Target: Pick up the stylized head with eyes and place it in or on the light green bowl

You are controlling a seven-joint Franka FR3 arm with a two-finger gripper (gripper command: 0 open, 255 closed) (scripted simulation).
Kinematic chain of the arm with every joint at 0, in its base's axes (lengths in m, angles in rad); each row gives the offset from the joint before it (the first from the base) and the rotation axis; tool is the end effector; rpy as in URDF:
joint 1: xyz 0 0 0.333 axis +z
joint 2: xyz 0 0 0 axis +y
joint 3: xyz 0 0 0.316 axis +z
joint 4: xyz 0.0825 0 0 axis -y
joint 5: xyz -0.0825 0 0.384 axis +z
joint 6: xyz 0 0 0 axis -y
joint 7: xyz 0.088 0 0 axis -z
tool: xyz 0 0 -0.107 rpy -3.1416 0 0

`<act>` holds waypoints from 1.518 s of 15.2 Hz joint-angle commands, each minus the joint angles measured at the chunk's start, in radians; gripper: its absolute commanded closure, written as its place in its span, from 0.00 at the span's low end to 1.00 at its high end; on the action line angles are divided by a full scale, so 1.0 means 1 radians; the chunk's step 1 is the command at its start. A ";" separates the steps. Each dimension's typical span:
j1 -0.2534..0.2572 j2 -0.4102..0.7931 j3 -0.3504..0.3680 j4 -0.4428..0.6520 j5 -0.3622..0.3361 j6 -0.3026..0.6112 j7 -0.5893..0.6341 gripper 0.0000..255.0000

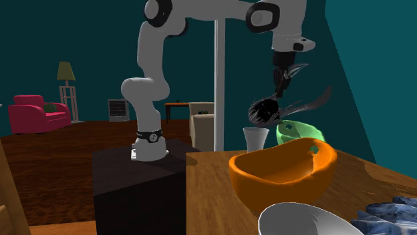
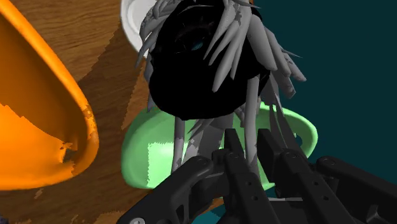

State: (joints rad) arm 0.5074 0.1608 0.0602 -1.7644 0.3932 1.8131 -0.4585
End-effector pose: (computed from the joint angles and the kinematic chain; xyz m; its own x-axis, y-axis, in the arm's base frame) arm 0.4885 0.3470 0.4660 0.6215 0.7820 0.0467 0.7328 -0.5593 -0.3876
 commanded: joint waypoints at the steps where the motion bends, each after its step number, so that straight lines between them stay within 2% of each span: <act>1: 0.017 0.065 0.012 0.084 -0.004 -0.005 0.035 1.00; 6: 0.069 0.231 0.039 0.307 -0.024 -0.028 0.129 1.00; 10: 0.116 0.394 0.054 0.545 -0.048 -0.078 0.208 1.00; 13: 0.155 0.557 0.061 0.802 -0.070 -0.154 0.274 1.00; 14: 0.178 0.672 0.064 0.995 -0.084 -0.221 0.312 1.00; 23: 0.175 0.633 0.060 0.804 -0.073 -0.078 0.263 1.00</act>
State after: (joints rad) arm 0.6828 0.7855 0.1225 -0.9433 0.3210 1.7206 -0.1904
